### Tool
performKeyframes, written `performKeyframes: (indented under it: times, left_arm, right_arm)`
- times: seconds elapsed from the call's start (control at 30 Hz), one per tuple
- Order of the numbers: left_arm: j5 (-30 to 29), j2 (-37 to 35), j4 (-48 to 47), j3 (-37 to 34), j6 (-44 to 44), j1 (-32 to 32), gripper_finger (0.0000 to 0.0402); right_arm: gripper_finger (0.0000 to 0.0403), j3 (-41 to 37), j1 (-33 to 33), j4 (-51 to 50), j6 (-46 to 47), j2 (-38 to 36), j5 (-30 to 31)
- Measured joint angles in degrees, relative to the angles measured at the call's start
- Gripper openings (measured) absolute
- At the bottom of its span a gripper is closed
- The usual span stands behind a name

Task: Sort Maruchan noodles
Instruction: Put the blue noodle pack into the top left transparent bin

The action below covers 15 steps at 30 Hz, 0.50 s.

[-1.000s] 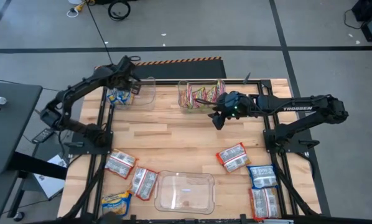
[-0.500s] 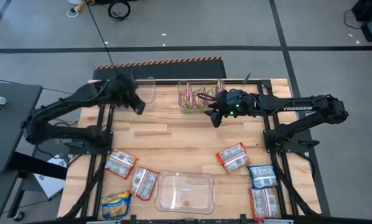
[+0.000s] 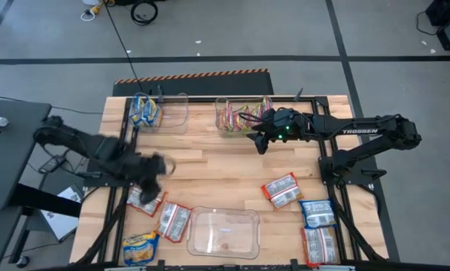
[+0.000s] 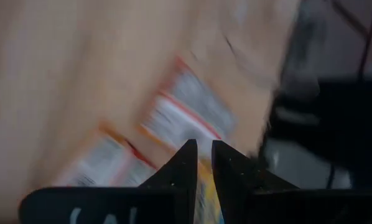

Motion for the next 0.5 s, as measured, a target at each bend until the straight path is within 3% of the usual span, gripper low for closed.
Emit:
performKeyframes:
  times: [0.23,0.5]
  left_arm:
    - [-2.41,3.12,3.5,-0.03,-15.03,-22.53,0.0053]
    - [-2.23,9.79,8.46,-1.82,-27.08,-35.74,0.0092]
  right_arm:
    - [0.0213,0.0,0.0,0.9,0.0,0.0,0.02]
    - [0.0213,0.02,0.0,3.58,0.0,-0.02,0.02]
